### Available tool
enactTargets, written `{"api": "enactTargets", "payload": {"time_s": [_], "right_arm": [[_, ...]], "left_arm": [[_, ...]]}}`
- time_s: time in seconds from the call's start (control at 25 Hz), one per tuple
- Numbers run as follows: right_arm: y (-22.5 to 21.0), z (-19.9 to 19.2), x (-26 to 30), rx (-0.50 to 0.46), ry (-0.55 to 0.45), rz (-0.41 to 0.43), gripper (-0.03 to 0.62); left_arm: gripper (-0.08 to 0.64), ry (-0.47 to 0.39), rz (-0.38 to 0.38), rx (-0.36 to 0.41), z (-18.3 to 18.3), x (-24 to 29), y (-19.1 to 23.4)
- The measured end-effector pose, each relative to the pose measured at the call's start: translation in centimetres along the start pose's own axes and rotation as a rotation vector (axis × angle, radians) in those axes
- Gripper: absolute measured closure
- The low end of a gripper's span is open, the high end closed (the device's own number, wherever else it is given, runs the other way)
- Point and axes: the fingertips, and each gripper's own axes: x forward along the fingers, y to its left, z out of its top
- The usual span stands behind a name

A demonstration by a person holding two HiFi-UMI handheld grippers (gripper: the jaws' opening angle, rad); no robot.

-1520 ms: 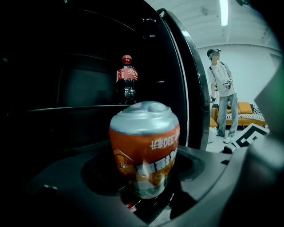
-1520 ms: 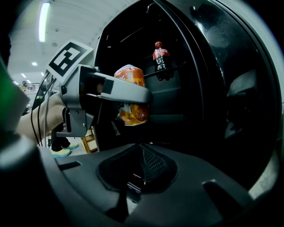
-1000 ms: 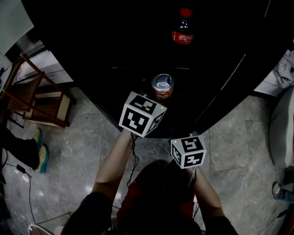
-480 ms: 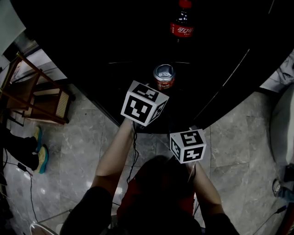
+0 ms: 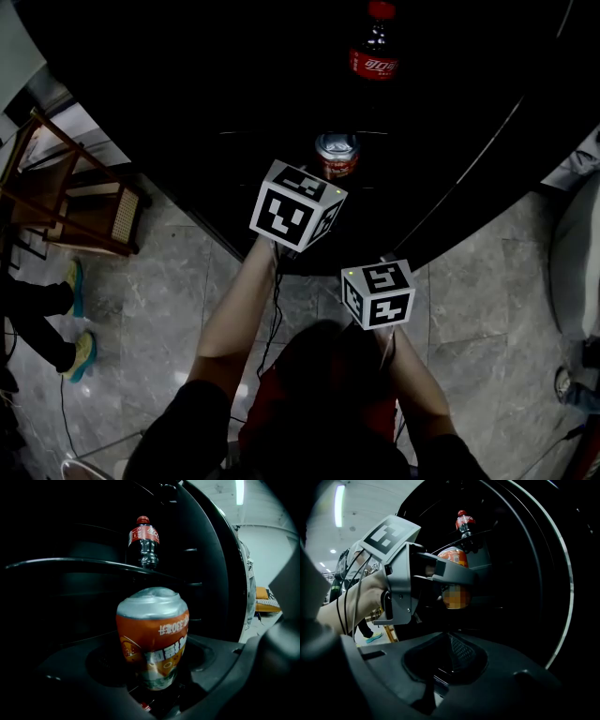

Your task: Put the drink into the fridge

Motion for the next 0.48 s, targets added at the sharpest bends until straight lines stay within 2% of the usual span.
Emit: {"api": "enactTargets", "payload": {"time_s": [0.48], "right_arm": [[0.2, 0.0, 1.6, 0.014, 0.029, 0.025, 0.574]], "left_arm": [[0.218, -0.002, -0.024, -0.039, 0.2, 1.0, 0.5]]}}
